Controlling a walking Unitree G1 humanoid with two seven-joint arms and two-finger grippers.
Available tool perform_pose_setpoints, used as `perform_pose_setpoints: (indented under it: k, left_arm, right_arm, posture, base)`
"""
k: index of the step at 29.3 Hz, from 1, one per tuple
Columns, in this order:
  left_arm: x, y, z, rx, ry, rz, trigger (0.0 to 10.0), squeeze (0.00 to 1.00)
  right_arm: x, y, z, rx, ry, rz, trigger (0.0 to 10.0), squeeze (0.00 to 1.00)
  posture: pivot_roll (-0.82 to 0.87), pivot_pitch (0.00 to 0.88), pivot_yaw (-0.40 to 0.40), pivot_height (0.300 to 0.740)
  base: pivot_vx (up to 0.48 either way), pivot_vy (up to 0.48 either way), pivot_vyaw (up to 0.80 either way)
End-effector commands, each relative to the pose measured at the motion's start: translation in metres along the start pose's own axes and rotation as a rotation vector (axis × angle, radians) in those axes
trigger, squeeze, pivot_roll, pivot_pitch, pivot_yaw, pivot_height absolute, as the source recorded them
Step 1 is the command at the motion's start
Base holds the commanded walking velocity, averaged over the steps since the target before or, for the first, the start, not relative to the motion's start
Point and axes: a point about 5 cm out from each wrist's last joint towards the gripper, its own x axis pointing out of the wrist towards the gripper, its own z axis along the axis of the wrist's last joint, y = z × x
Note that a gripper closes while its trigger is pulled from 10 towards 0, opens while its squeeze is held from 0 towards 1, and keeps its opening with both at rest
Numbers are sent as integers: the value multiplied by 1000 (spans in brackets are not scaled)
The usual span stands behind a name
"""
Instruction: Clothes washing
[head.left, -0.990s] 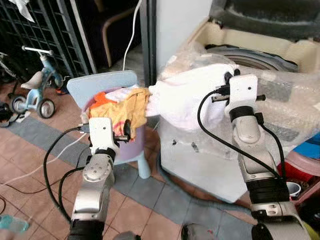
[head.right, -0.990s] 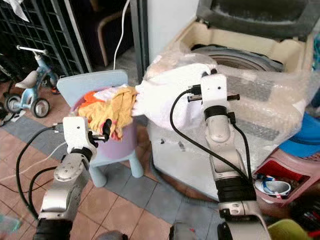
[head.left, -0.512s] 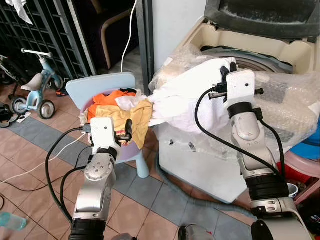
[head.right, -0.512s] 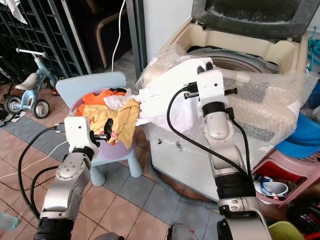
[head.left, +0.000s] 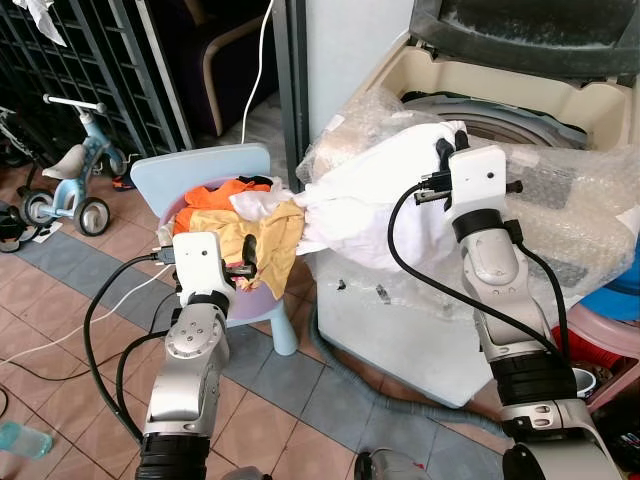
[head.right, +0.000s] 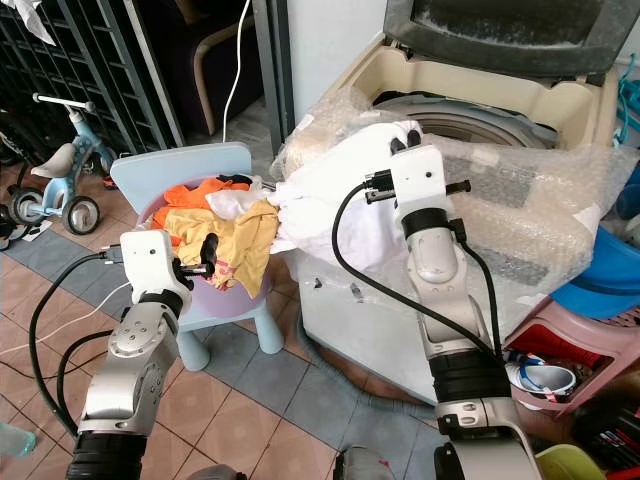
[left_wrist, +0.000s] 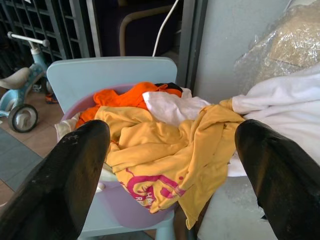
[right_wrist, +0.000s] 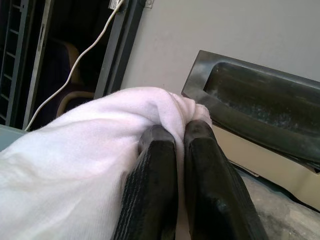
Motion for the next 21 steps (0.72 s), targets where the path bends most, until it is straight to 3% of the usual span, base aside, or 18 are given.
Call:
perform_pose_setpoints:
  k: [1,16,21]
  left_arm:
    - [2,2,4,-7,-16,4,10000,0]
    - [5,3,5,-19,-22,9,10000,0]
    - [2,2,4,-5,-20,-14,10000,0]
  right_arm:
    - [-1,4,4,12,-25,20,10000,0]
    - [-1,1,3,-1,-26,21,10000,0]
    - [-3,-1,3,-8,-22,-3,10000,0]
  posture:
    - [-70,6,31,740]
    - [-74,2,31,740]
    - [-73,1,31,740]
  base:
    - [0,465,0]
    - [0,441,0]
    - [0,0,0]
